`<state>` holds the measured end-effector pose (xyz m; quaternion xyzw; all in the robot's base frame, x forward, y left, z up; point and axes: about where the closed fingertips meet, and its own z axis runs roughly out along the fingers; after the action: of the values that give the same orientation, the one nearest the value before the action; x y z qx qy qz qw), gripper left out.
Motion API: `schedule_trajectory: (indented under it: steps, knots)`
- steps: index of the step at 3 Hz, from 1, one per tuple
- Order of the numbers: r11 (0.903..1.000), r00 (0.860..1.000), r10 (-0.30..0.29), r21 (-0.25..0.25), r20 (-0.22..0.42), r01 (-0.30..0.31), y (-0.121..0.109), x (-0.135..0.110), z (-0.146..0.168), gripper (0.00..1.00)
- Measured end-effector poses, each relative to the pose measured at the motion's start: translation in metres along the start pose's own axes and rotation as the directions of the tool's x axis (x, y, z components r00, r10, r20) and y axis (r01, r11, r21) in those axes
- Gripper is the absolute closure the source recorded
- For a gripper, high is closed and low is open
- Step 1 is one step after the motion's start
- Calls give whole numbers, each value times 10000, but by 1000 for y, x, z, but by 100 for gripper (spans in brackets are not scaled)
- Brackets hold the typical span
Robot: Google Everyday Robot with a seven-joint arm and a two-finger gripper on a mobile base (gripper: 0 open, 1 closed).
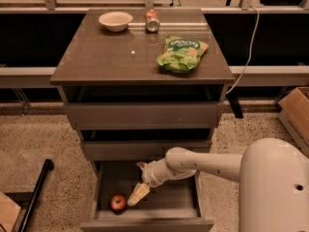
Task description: Pick apple from bottom drawer and place on counter
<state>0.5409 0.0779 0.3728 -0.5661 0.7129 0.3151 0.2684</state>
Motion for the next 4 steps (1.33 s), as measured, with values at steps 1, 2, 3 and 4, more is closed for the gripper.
schedule_trajectory:
  steps: [1, 2, 3, 4]
  knots:
    - [9999, 9999, 129, -109, 14, -129, 4, 7, 7, 0]
    - [9997, 9997, 236, -76, 91, -235, 2, 15, 30, 0]
    - [10000, 9989, 18, -83, 472, -15, -12, 18, 68, 0]
    - [9995, 9981, -114, -274, 613, 131, -27, 30, 104, 0]
